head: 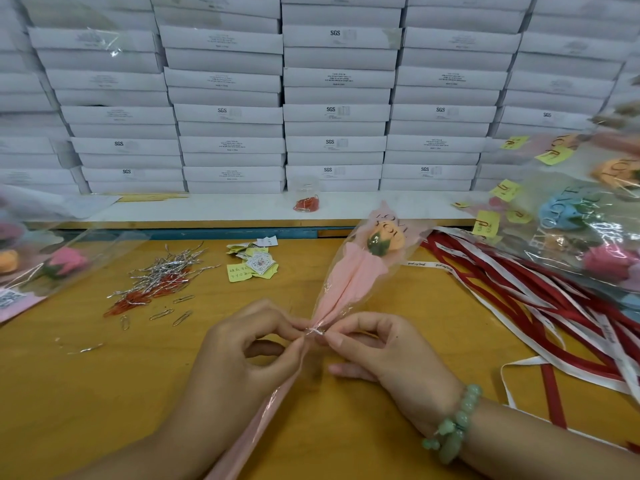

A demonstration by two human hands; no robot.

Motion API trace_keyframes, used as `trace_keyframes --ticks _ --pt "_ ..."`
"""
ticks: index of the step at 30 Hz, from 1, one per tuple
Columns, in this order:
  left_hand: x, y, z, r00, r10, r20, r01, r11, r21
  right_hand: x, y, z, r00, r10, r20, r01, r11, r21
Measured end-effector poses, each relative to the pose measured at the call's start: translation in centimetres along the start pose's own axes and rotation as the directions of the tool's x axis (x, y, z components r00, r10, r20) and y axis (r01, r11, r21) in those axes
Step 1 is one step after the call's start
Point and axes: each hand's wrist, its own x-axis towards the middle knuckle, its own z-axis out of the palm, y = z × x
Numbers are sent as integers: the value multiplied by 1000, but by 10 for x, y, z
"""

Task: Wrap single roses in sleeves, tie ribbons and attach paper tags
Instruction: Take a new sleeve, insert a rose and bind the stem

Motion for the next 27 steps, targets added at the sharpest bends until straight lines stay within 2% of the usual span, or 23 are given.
trace_keyframes --ticks 6,16,27 --pt "-3 5 0 999 -31 -40 28 997 -78 2 -7 -3 992 75 103 -72 997 -32" --pt "0 7 1 982 -186 24 186 953 -238 3 -4 -2 998 15 65 -16 1000 16" --pt "-1 4 1 991 -136 -1 134 980 -147 3 -7 -3 996 51 75 -51 999 -10"
